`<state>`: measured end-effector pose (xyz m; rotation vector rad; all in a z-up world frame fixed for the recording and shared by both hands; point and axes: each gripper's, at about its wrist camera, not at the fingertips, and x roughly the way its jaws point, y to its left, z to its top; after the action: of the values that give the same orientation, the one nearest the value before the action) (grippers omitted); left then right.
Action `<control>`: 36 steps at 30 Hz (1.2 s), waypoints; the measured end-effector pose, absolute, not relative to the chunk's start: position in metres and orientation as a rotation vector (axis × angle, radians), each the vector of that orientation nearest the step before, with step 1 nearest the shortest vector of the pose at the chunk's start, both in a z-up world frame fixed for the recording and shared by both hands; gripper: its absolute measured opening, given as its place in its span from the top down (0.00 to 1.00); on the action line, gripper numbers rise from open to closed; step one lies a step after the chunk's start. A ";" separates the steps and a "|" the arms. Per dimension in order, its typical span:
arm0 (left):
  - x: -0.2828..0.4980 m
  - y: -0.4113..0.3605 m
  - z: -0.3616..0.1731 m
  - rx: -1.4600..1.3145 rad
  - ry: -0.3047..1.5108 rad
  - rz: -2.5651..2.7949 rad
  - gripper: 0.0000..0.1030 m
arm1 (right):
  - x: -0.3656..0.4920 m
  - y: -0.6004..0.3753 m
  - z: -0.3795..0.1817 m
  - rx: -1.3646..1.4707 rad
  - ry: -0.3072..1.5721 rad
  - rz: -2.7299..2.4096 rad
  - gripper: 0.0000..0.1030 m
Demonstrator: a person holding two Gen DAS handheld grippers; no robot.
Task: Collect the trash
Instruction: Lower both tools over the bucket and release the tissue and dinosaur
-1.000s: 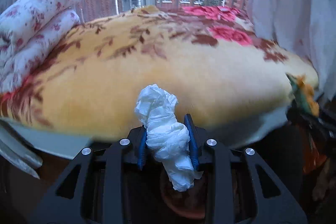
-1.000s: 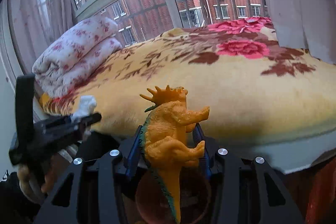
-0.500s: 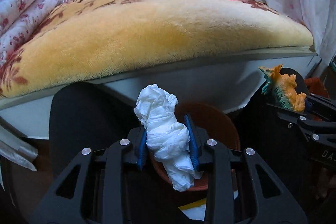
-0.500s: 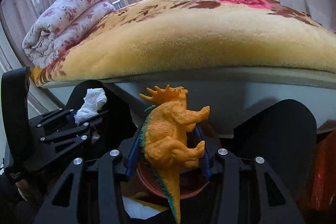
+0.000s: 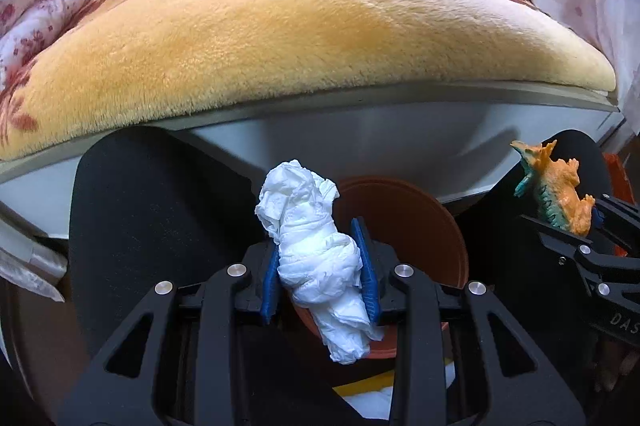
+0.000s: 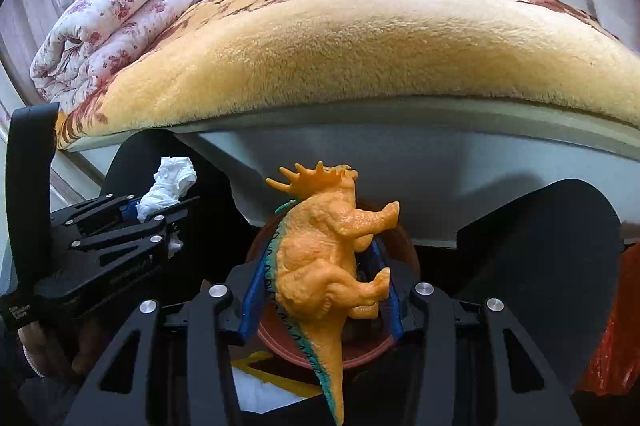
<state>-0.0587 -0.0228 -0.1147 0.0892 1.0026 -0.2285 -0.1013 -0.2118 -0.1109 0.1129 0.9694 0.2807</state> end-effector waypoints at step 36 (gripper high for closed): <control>-0.050 -0.012 -0.116 0.065 1.012 -0.173 0.11 | -0.099 -0.226 -0.107 0.137 0.933 0.245 0.36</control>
<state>-0.0496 -0.0124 -0.1156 0.0653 1.0123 -0.1728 -0.0986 -0.2257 -0.1075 0.1369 0.9335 0.2449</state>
